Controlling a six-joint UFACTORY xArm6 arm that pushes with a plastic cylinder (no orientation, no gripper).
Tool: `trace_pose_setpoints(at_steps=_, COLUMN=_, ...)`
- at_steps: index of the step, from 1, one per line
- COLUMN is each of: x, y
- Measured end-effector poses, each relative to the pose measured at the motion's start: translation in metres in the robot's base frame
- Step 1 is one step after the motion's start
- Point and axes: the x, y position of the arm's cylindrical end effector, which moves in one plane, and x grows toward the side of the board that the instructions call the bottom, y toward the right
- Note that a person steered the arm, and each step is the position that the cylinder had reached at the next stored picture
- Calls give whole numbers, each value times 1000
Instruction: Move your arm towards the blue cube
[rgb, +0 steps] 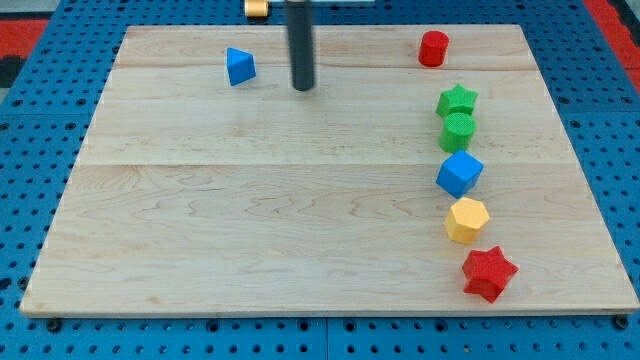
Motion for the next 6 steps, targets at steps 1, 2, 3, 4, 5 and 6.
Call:
trace_pose_setpoints(at_steps=1, x=-2, y=19)
trace_pose_setpoints(at_steps=2, x=-33, y=35)
trace_pose_setpoints(at_steps=3, x=-45, y=93)
trace_pose_setpoints(at_steps=4, x=-26, y=173)
trace_pose_setpoints(at_steps=5, x=14, y=231)
trace_pose_setpoints(at_steps=6, x=72, y=262)
